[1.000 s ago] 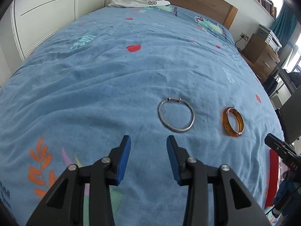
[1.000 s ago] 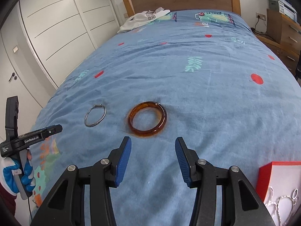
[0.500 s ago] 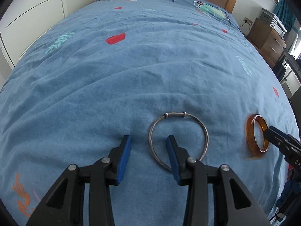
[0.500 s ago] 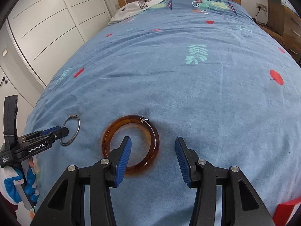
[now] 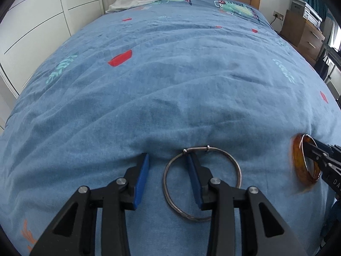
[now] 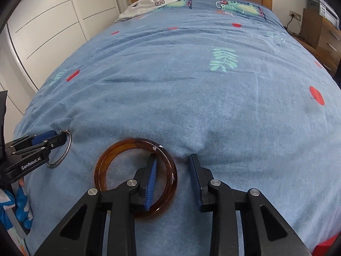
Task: Organize jewelry
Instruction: 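Grasp the silver hoop bangle with the left tool while the right tool grasps the amber bangle, then carry the silver bangle and amber bangle with both tools over the red box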
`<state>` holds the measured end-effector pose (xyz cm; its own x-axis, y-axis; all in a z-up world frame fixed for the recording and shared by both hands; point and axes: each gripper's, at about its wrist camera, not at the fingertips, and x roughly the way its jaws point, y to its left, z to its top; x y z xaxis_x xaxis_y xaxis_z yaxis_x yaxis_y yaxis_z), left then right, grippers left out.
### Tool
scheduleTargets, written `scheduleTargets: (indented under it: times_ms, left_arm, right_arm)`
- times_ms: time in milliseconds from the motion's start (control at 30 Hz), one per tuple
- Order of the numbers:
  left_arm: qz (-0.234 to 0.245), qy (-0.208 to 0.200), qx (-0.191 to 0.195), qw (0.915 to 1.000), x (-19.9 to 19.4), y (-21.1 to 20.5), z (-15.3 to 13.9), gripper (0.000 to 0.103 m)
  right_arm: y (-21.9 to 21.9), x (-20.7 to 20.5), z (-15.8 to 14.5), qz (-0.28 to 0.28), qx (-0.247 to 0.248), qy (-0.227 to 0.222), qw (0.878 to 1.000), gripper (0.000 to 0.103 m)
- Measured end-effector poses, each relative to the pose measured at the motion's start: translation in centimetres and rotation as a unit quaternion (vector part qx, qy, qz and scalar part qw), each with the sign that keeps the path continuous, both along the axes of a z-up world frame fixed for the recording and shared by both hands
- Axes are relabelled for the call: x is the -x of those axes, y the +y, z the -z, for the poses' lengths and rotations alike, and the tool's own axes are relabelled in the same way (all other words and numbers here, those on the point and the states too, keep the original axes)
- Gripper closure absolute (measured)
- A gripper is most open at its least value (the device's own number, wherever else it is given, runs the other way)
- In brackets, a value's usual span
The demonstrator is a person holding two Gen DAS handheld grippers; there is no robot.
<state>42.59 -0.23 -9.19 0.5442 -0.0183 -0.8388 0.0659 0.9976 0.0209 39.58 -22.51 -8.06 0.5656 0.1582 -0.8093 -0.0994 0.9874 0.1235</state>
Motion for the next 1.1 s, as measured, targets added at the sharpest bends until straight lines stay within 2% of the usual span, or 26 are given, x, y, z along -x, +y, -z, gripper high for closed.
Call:
scheduleTargets:
  times_ms: [100, 233, 267, 467, 733, 967, 1100]
  left_arm:
    - [-0.002, -0.015, -0.008, 0.9999, -0.2, -0.3, 0.1, 0.075]
    - [0.003, -0.033, -0.016, 0.9993, 0.0, -0.9, -0.2, 0.097]
    - [0.002, -0.037, -0.013, 0.9992, 0.2, -0.9, -0.3, 0.098]
    - [-0.006, -0.049, 0.011, 0.9987, 1.9, -0.5, -1.0, 0.099]
    - [0.010, -0.060, 0.032, 0.9976, 4.9, -0.8, -2.9, 0.099]
    - [0.031, -0.077, 0.035, 0.9959, 8.3, -1.7, -5.7, 0.100]
    - [0.048, -0.086, 0.025, 0.9948, 10.6, -2.6, -7.4, 0.100]
  right_arm:
    - [0.3, -0.1, 0.0, 0.000, 0.017, -0.011, 1.000, 0.082]
    - [0.4, -0.1, -0.1, 0.000, 0.021, -0.023, 1.000, 0.089]
    - [0.3, 0.0, -0.2, -0.001, 0.017, -0.027, 0.999, 0.090]
    - [-0.3, 1.5, -1.4, 0.001, -0.016, -0.055, 0.998, 0.091]
    - [0.1, 4.5, -3.5, -0.001, -0.040, -0.083, 0.996, 0.092]
    - [-0.3, 8.5, -5.8, 0.008, -0.058, -0.101, 0.993, 0.092]
    - [-1.3, 11.1, -7.5, 0.021, -0.066, -0.112, 0.991, 0.092]
